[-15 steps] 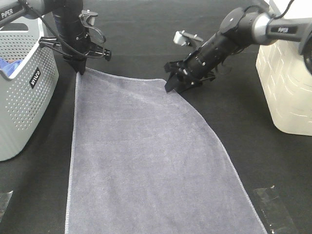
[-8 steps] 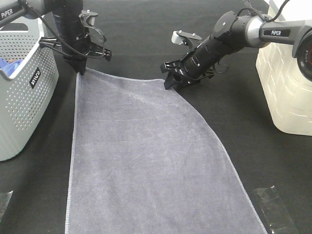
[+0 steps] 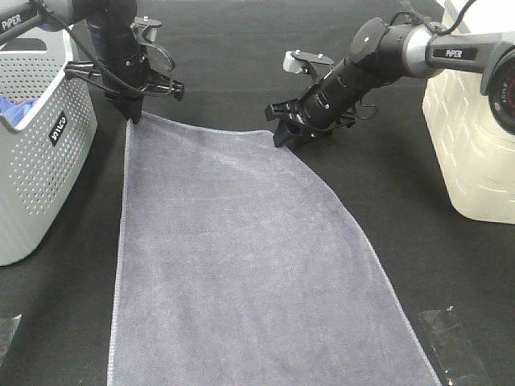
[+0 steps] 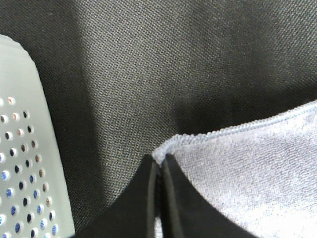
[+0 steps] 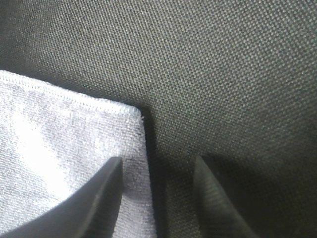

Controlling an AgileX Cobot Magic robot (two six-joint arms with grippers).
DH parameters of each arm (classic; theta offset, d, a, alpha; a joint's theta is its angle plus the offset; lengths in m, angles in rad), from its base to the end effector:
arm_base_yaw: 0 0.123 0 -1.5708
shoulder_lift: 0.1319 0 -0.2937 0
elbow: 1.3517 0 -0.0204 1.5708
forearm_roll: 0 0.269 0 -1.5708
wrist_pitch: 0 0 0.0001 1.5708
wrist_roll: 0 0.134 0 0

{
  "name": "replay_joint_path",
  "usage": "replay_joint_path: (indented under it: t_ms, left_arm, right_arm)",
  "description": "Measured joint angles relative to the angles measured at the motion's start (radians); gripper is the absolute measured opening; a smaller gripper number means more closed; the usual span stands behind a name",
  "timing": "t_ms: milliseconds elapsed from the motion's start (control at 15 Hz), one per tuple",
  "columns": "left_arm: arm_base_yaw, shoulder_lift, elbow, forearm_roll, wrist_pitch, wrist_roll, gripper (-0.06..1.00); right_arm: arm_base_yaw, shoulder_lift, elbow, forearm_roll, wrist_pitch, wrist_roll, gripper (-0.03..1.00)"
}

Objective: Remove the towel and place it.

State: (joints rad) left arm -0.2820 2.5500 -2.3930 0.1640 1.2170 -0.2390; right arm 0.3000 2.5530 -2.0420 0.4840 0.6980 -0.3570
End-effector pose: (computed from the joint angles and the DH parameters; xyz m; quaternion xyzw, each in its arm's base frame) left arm 0.5537 -0.1391 0.1279 0.0384 0.9860 0.0410 0.1569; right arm 0.5416 0.2095 0.0488 -0.1684 0.9426 0.1848 0.2215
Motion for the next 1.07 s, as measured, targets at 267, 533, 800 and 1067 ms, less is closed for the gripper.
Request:
replay_joint_path:
  t_ms: [267,533,800,1067]
  left_arm:
    - [0.001,0.0,0.0,-0.005,0.0,0.0,0.0]
    - [0.001,0.0,0.0,-0.005,0.0,0.0,0.0]
    - [0.001,0.0,0.0,-0.009,0.0,0.0,0.0]
    - [-0.015,-0.002,0.0,-0.035,-0.036,0.0,0.0]
  right_arm:
    - [0.004,0.009,-0.005,-0.031,-0.001,-0.004,0.11]
    - [0.008,-0.002,-0.005,-0.088,0.012,0.023,0.0]
    - [0.0,-0.101,-0.002,-0.232,0.059,0.092,0.0]
    - [-0.032,-0.184,-0.002,-0.352,0.082,0.187,0.0]
